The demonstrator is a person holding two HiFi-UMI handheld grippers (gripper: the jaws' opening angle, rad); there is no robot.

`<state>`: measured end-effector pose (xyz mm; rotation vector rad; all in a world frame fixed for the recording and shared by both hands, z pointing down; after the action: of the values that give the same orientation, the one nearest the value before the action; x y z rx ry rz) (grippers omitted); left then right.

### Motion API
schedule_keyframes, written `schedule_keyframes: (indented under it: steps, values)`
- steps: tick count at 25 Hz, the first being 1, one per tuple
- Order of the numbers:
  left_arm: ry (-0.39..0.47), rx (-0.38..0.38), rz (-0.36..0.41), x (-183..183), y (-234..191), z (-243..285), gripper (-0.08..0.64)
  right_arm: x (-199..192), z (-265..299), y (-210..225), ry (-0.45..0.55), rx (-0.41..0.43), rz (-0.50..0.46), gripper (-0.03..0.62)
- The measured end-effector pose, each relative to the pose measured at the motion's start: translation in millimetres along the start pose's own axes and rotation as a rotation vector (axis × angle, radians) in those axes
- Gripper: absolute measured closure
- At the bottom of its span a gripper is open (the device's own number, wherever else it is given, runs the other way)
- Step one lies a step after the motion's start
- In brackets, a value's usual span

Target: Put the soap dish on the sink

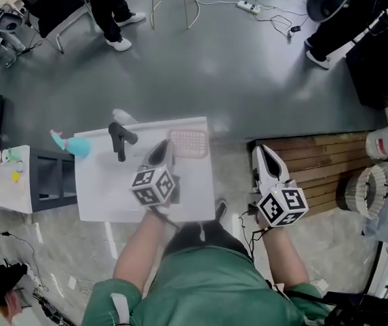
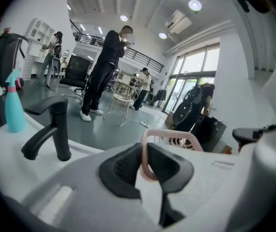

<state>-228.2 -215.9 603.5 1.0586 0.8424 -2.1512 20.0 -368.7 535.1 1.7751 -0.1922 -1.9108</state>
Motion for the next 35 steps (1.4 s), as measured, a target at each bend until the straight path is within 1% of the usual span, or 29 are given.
schedule_keyframes:
  steps: [8, 18, 24, 28, 31, 33, 35]
  values:
    - [-0.062, 0.036, 0.001, -34, -17, 52, 0.518, -30, 12, 25, -0.051, -0.045, 0.034, 0.575]
    - [-0.147, 0.132, 0.014, -74, -49, 111, 0.517, -53, 24, 47, -0.101, -0.089, 0.054, 0.575]
    - [-0.175, 0.149, 0.029, -83, -51, 126, 0.515, -60, 31, 48, -0.121, -0.093, 0.059, 0.575]
    - [-0.218, 0.176, 0.050, -90, -53, 133, 0.514, -60, 33, 47, -0.125, -0.088, 0.059, 0.575]
    - [-0.237, 0.178, 0.051, -94, -54, 136, 0.508, -58, 33, 46, -0.121, -0.088, 0.056, 0.575]
    - [-0.234, 0.179, 0.048, -92, -53, 134, 0.477, -55, 31, 46, -0.118, -0.089, 0.053, 0.575]
    - [-0.216, 0.182, 0.052, -87, -52, 130, 0.466, -52, 29, 45, -0.113, -0.088, 0.051, 0.575]
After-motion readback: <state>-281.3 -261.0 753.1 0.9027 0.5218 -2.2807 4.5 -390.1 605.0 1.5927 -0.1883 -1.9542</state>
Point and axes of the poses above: the fingertips, and each gripper's own axes: z forward along the fingers, y to its right, x out of its top, the point moved 6 cm from there along -z, backward along the fingers, and after that the axes turned 13 degrees about x, right-handed, at the moved point
